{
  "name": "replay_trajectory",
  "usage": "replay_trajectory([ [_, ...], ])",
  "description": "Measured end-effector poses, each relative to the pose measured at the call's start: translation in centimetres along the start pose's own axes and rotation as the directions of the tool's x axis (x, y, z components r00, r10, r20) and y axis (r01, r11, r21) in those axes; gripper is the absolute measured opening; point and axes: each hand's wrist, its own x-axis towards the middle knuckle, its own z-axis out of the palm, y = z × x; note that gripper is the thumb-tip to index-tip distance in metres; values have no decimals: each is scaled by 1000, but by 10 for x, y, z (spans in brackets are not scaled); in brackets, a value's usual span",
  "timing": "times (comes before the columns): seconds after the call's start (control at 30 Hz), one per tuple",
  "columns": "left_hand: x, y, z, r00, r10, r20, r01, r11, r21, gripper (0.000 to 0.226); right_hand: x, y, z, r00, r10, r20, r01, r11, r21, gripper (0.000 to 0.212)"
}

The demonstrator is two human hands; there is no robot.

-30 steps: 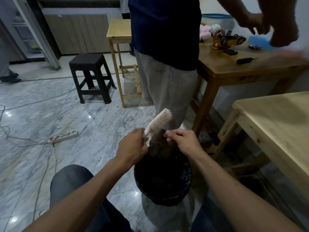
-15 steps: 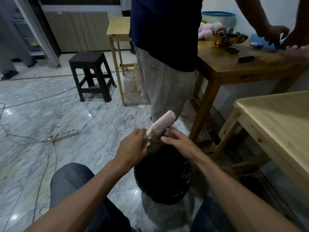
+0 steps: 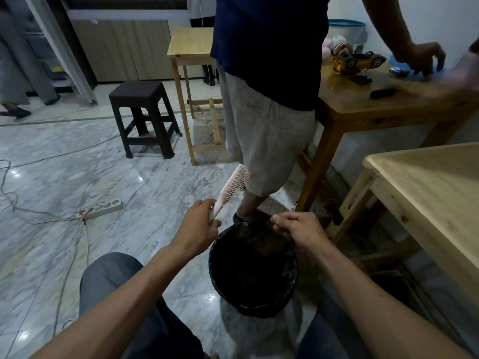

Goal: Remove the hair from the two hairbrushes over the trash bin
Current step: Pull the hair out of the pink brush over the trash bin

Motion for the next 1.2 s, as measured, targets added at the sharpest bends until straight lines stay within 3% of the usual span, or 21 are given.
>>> replay_trajectory([
  [0.1, -1, 5, 5, 1000, 3, 17, -3, 1000, -1, 28, -2, 1, 1, 992, 31, 119, -13, 989, -148, 14],
  [0.2, -1, 11, 10, 1000, 20, -16, -20, 1000, 7, 12, -2, -7, 9, 966, 94, 243, -14, 950, -311, 59],
  [0.27, 0, 14, 13, 999, 49, -15, -49, 999, 19, 14, -1, -15, 15, 972, 76, 220, -15, 964, -267, 81],
  [0.3, 0, 14, 14, 998, 69, -12, -69, 997, 25, 14, -1, -19, 17, 976, 40, 213, -1, 984, -179, 80],
  [0.4, 0, 18, 15, 991, 133, -13, -132, 991, 31, 16, -1, -33, 26, 980, 10, 197, -30, 995, 97, 29],
  [0.43, -1, 19, 15, 987, 158, -13, -157, 987, 28, 16, 1, -34, 28, 981, 22, 193, -49, 989, 141, 23],
  [0.5, -3, 20, 16, 980, 198, -7, -198, 980, 23, 15, 5, -31, 31, 976, 24, 215, -66, 980, 190, 43],
  [0.57, -5, 18, 17, 976, 219, -3, -219, 975, 20, 16, 6, -31, 31, 975, 13, 222, -74, 961, 268, 46],
  [0.7, -10, 13, 19, 970, 243, 28, -244, 968, 54, 18, 6, -25, 24, 983, 88, 164, -116, 979, 170, 20],
  [0.93, -5, 6, 15, 987, 160, -18, -159, 986, 50, 16, 5, -17, 10, 997, 74, 14, -75, 988, 137, 17],
  [1.07, -4, 7, 13, 988, 147, -43, -146, 988, 42, 15, 4, -13, 7, 994, 102, 43, -103, 994, 25, 13],
  [1.13, -3, 8, 13, 988, 152, -42, -150, 988, 39, 15, 6, -12, 10, 988, 90, 129, -76, 990, -116, 29],
  [1.2, -4, 10, 14, 986, 163, -32, -162, 986, 37, 15, 4, -16, 17, 978, 99, 186, -77, 990, -121, 53],
])
